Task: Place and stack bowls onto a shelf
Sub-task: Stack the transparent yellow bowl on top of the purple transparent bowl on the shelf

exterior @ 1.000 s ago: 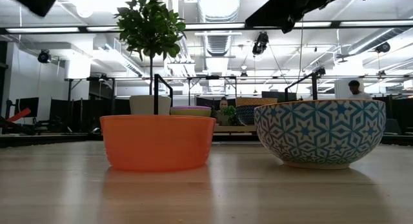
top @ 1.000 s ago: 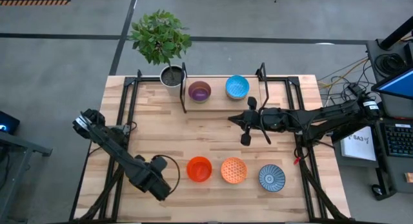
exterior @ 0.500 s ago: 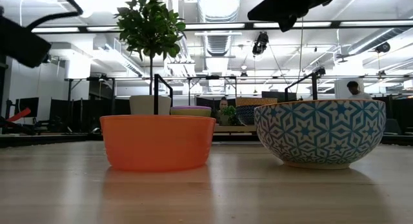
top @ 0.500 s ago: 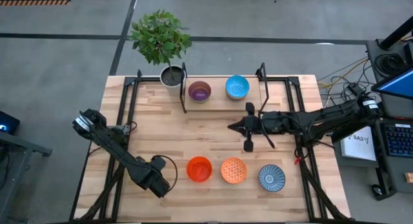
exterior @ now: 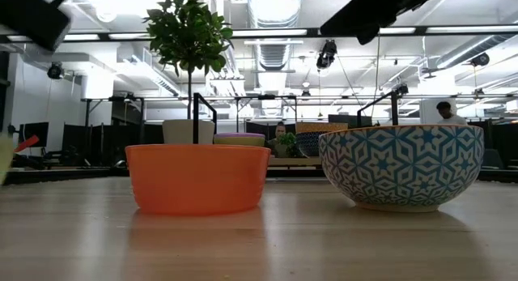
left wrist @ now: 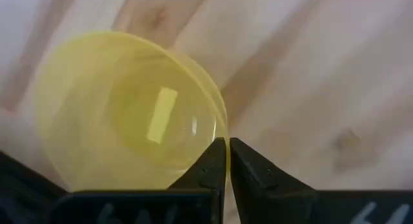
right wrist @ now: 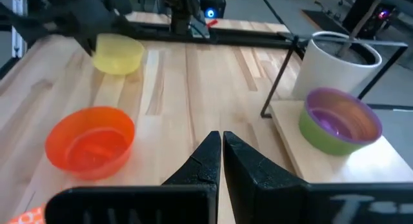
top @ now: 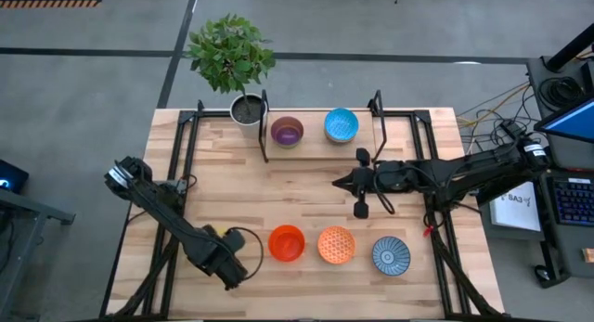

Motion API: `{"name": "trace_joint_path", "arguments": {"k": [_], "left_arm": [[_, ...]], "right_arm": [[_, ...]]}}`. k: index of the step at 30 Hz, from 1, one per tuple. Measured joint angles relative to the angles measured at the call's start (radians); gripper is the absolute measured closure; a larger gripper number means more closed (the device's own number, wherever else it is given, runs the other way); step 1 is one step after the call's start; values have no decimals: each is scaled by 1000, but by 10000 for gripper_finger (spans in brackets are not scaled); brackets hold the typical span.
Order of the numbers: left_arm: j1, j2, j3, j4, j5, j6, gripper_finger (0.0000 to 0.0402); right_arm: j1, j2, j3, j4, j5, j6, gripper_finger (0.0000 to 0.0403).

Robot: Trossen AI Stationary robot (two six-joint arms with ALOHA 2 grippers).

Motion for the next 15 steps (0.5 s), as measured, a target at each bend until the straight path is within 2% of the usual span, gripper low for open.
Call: {"name": "trace_joint_path", "arguments": {"k": [4, 8, 11, 15], "left_arm": [[26, 1, 142, -81, -81, 236, 401], [76, 6, 263, -114, -273, 507, 401], [134, 6, 337, -112, -416, 754, 401], [256, 6, 405, -83, -496, 1081, 401]], "right_arm": [[3, -17, 0, -32, 0, 0, 394], [3, -31, 0, -55, 0, -13, 394], [3, -41, 0, -87, 1, -18, 394], [3, -45, 0, -145, 1, -13, 394]]}}
